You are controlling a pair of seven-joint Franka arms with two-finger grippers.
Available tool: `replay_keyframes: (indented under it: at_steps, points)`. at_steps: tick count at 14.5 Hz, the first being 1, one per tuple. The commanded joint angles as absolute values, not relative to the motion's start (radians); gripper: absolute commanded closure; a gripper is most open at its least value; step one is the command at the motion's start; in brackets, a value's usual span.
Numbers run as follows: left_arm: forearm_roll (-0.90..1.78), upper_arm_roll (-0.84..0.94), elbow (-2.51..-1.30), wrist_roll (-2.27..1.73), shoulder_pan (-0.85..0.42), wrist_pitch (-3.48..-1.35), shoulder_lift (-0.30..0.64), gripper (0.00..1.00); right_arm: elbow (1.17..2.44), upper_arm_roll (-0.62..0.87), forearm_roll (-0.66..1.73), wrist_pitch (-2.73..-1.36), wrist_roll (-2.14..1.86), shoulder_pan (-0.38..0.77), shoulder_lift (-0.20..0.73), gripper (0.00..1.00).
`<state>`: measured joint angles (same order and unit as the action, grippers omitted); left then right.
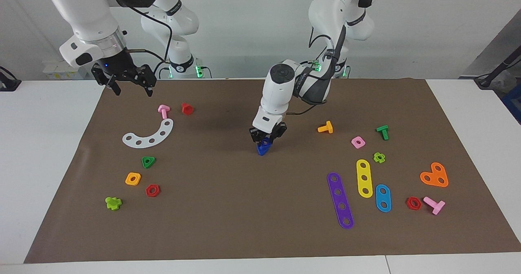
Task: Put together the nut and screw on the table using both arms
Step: 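Carry the square nut with the left gripper onto the triangular nut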
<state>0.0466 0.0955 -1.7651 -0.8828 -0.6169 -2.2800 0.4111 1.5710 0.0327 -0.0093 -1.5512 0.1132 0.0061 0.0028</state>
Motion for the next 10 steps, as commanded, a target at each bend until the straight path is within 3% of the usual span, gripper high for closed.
replay_keyframes:
  at_steps: [1,4,5,7,8,10]
  points:
    - [0.060,0.078,-1.761,-0.891,-0.635,-2.286,0.423,1.00,1.597,0.038,0.009,-1.557,0.086,-0.006,-0.020,0.00]
    - [0.051,0.077,-1.784,-0.891,-0.634,-2.299,0.423,1.00,1.597,0.038,0.009,-1.557,0.086,-0.006,-0.020,0.00]
    - [0.051,0.077,-1.784,-0.890,-0.632,-2.299,0.423,0.75,1.597,0.038,0.009,-1.557,0.086,-0.006,-0.020,0.00]
    - [0.014,0.074,-1.782,-0.887,-0.623,-2.299,0.423,0.10,1.597,0.038,0.009,-1.557,0.086,-0.006,-0.020,0.00]
    - [-0.010,0.074,-1.782,-0.885,-0.623,-2.299,0.423,0.00,1.597,0.038,0.009,-1.557,0.086,-0.006,-0.020,0.00]
    - [-0.017,0.074,-1.772,-0.881,-0.615,-2.286,0.423,0.00,1.597,0.038,0.009,-1.557,0.086,-0.006,-0.020,0.00]
